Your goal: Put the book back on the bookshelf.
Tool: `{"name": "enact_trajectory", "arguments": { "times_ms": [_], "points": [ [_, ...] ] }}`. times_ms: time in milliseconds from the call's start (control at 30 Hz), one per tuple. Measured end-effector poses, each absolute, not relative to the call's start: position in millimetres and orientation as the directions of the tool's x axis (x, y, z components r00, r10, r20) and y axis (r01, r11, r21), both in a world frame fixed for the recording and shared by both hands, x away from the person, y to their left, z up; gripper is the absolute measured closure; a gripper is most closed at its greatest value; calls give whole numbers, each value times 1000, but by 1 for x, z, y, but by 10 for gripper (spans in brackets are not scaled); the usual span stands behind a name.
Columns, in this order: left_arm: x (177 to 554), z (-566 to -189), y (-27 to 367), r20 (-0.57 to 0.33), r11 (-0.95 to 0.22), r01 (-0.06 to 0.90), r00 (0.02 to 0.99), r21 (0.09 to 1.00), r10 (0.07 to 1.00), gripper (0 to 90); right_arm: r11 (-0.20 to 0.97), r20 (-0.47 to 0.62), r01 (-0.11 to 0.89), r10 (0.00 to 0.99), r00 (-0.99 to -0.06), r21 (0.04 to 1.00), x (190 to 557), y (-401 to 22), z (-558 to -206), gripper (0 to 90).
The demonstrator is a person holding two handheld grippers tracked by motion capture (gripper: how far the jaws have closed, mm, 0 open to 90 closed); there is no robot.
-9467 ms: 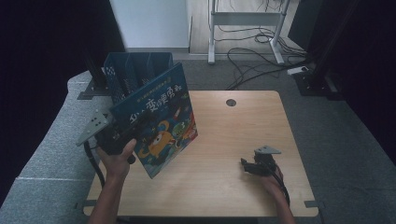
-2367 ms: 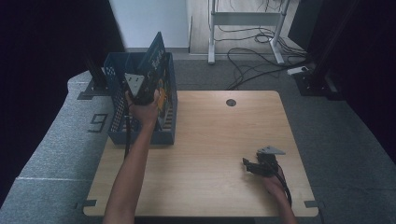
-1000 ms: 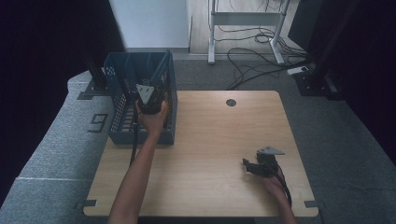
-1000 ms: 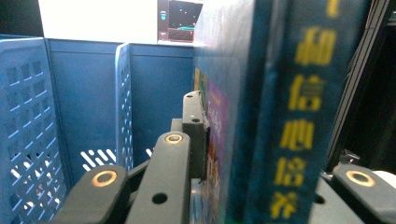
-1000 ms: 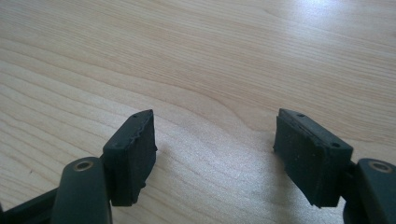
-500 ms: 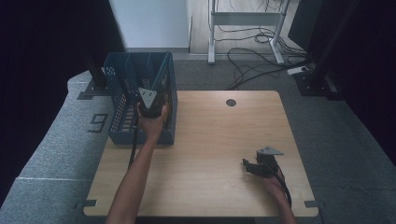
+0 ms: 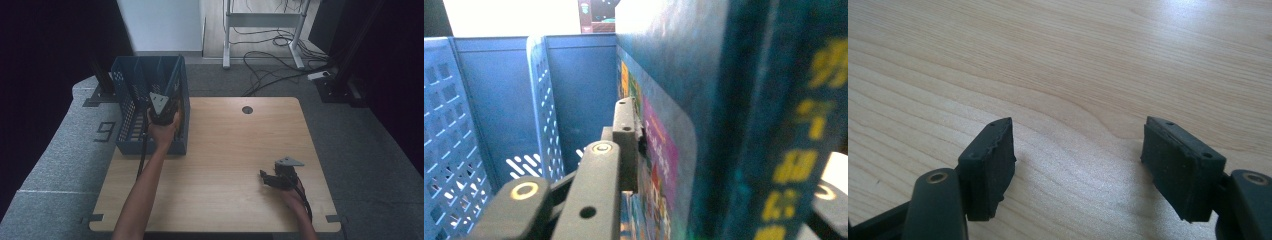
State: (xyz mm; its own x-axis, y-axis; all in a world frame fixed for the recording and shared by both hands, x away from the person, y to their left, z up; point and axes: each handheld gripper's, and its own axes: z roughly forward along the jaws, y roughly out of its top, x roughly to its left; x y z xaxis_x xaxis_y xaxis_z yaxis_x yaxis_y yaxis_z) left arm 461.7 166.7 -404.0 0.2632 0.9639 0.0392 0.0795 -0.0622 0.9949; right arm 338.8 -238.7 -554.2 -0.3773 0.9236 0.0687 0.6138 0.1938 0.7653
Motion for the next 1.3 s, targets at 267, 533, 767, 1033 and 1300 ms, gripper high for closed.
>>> {"name": "enact_trajectory", "arguments": {
  "times_ms": [267, 533, 767, 1033, 1300],
  "points": [
    [460, -406, 165, 51, -84, 100, 295, 991, 954, 549, 195, 68, 614, 923, -378, 765, 339, -239, -554, 287],
    [457, -401, 173, -1, -56, 155, 348, 986, 937, 389, 196, 67, 614, 924, -378, 765, 338, -239, -554, 286],
    [446, -400, 182, -35, -47, 198, 394, 979, 919, 295, 205, 56, 612, 924, -378, 764, 338, -238, -554, 286],
    [423, -399, 193, -54, -45, 216, 432, 975, 900, 279, 210, 48, 611, 925, -378, 763, 338, -237, -554, 286],
    [401, -401, 199, -66, -50, 236, 460, 970, 885, 277, 209, 48, 611, 925, -377, 763, 338, -237, -554, 286]
  ]
}}
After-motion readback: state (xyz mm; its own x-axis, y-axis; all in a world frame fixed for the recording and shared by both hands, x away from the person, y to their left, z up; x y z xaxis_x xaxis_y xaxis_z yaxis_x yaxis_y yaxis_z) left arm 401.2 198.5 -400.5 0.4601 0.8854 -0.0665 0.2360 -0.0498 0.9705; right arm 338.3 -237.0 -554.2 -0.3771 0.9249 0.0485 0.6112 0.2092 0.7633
